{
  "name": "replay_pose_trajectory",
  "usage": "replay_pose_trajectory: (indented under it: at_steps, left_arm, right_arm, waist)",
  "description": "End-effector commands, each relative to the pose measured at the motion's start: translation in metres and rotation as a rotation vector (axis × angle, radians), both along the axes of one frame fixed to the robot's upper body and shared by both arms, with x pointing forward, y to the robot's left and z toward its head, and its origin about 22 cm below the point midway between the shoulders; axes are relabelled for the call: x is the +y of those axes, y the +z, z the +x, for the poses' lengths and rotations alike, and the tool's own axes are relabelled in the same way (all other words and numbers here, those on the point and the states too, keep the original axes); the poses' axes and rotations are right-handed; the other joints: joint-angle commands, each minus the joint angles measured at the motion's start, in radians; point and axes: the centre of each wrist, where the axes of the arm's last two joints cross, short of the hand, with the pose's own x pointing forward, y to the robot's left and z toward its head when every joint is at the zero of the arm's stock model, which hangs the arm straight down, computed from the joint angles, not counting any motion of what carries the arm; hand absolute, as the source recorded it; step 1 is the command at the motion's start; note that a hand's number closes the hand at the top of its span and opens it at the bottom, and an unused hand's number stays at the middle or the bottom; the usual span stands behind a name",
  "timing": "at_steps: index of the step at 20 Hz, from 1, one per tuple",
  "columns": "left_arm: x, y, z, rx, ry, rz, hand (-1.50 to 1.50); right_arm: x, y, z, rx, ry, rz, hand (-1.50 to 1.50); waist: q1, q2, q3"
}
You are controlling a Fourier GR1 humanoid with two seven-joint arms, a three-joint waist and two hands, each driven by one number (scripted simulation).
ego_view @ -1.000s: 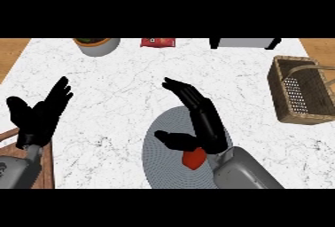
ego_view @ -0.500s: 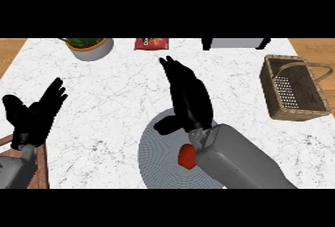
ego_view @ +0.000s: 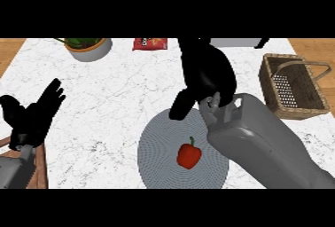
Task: Pick the bell pepper from the placemat and place it in the basket
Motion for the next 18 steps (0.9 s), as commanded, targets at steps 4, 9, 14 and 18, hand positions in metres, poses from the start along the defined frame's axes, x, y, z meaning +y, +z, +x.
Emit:
replay_pose_trajectory:
  at_steps: [4,9,14,18]
  left_arm:
    - [0.013,-0.013,-0.013,0.002,0.006,0.009,0.0]
    - [-0.01,0.004,0.002,-0.001,0.001,-0.013,0.0]
    - [0.003,-0.005,-0.014,-0.008,-0.011,-0.008,0.0]
    - [0.002,-0.001,0.008,-0.012,0.0,0.008,0.0]
  right_arm:
    - [-0.019,0.027,-0.021,0.237,-0.024,-0.087,-1.5]
    - [-0.042,0.042,-0.055,0.222,0.002,0.068,-1.5]
    - [-0.086,0.026,-0.098,0.127,-0.03,0.132,-1.5]
    - [-0.082,-0.007,-0.121,0.142,-0.007,0.162,-1.5]
  waist:
    - [-0.003,0.0,0.002]
    - [-0.008,0.002,0.003]
    - [0.002,0.006,0.004]
    - [0.006,0.016,0.003]
